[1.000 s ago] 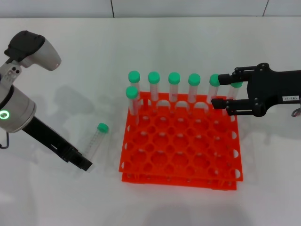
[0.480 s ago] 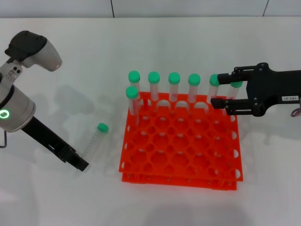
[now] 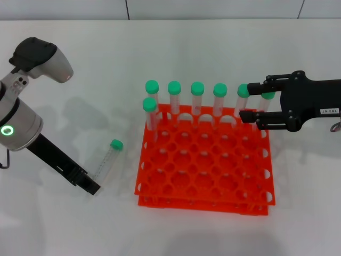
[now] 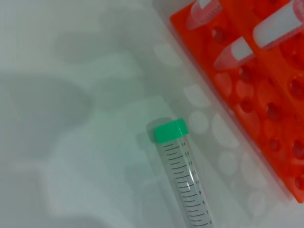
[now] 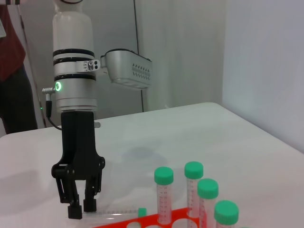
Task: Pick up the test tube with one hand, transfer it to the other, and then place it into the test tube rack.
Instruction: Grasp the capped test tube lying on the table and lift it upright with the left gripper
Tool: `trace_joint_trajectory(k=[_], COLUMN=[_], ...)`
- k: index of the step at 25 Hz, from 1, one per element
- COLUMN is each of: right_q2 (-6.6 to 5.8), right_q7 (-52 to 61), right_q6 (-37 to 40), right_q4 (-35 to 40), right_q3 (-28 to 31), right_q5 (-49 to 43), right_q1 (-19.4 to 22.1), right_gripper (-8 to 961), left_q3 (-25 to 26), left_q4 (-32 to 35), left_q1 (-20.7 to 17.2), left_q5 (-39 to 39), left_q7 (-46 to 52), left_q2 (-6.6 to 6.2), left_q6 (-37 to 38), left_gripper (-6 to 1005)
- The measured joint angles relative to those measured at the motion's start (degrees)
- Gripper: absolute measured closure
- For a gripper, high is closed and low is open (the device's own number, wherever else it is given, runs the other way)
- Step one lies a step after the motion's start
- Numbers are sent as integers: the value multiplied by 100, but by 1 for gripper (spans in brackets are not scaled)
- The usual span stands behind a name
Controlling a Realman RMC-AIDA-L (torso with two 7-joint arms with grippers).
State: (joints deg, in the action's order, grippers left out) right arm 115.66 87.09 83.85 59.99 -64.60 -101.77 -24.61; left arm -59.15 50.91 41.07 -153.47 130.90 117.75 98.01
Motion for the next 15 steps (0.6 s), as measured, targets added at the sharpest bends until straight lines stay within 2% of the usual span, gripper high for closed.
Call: trace_joint_trajectory(k=[6, 15], right_q2=[0, 0], right_q7=[-46, -65], right_q6=[0, -12], right_q4=[-54, -66], right_q3=[17, 27], right_q5=[9, 9], right_q1=[0, 0], right_gripper=[320, 320], left_q3=[0, -9], left_q4=[-2, -11], left_q1=[7, 15], left_q5=[-5, -146], left_q7=[25, 24], left_q2=[-10, 21], left_q6=[-25, -67], left_gripper=[683, 682])
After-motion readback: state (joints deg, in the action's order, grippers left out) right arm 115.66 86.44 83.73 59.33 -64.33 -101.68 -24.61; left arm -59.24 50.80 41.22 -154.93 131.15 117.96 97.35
